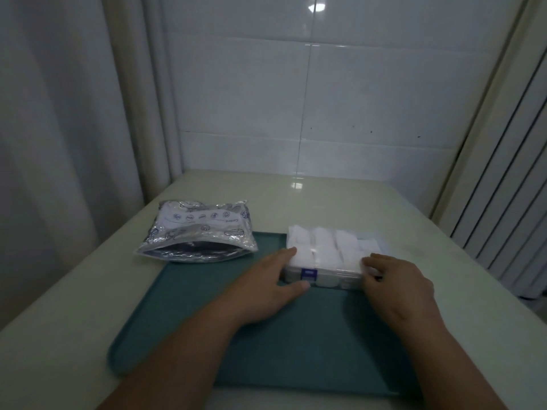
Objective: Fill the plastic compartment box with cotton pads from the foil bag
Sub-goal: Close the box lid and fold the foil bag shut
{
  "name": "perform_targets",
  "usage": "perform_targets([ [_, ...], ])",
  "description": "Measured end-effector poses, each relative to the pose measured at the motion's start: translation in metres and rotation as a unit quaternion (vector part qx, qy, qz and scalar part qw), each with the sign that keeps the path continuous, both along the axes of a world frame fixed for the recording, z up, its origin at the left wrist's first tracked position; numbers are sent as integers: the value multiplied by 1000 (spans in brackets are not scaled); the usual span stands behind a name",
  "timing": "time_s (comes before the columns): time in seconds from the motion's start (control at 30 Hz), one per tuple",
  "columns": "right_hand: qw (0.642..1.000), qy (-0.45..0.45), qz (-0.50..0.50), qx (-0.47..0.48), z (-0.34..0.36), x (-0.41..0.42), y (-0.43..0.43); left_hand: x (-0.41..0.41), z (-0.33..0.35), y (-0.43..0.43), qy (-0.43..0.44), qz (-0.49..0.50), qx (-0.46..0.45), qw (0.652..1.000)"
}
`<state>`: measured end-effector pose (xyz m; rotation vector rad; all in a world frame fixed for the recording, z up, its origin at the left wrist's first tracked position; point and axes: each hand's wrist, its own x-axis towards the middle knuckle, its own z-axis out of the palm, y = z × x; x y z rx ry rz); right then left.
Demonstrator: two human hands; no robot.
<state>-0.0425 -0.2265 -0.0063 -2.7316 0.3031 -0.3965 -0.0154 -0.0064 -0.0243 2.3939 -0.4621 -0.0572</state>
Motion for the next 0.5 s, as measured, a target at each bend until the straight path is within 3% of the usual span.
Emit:
perform_targets([
  [0.1, 1000, -1, 5, 11, 7, -4, 5, 4, 11, 12, -113, 68, 62, 989],
  [0.2, 998, -30, 42, 22, 18, -5, 13, 17, 24, 31, -234, 162, 217, 934],
  [0.33, 993, -38, 107, 45, 36, 6, 32, 40, 25, 42, -191, 237, 355, 884],
  [0.5, 982, -25, 167, 82, 47, 31, 54, 54, 5, 43, -176, 234, 335, 896],
])
